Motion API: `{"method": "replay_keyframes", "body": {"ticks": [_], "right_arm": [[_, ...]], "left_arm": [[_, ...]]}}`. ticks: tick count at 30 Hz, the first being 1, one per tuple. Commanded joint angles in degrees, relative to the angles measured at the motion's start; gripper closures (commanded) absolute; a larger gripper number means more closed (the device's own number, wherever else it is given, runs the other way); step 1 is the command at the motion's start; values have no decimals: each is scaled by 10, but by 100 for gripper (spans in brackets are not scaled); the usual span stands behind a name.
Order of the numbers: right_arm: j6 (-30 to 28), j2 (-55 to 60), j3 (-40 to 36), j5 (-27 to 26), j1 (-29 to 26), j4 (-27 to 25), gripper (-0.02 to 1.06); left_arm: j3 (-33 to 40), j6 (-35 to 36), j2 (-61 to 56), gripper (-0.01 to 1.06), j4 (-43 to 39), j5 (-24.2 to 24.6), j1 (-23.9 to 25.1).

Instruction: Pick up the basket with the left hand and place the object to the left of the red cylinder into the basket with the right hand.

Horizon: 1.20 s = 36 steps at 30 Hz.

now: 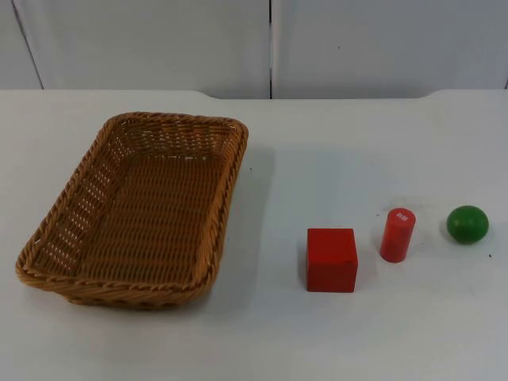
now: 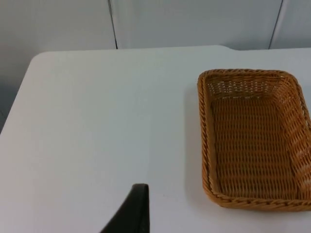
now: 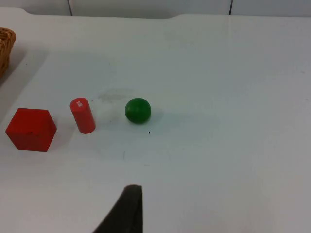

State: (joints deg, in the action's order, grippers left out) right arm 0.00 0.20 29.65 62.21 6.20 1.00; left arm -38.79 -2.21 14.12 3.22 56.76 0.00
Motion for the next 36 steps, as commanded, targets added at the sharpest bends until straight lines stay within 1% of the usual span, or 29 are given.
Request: {"method": "replay_keyframes", "body": {"ticks": [1, 10, 20, 28, 32, 33, 36], "right_arm": [[-8, -2, -2, -4, -3, -2, -1], [-8, -2, -2, -4, -3, -3, -1], [-8, -2, -2, -4, -3, -2, -1], [-8, -2, -2, -4, -3, -2, -1], [-7, -2, -2, -4, -3, -2, -1], [-7, -2, -2, -4, -3, -2, -1], [-7, -2, -2, -4, -3, -2, -1]], "left_arm": [[-3, -1, 13, 0, 4, -14, 1], [-3, -1, 49, 0, 16, -41, 1], [-3, -5, 120, 0, 33, -77, 1], [-3, -26, 166, 0, 50, -97, 1], [-3, -37, 196, 0, 55, -131, 1], [-3, -37, 196, 0, 55, -131, 1], [-3, -37, 220, 0, 58, -151, 1]]}}
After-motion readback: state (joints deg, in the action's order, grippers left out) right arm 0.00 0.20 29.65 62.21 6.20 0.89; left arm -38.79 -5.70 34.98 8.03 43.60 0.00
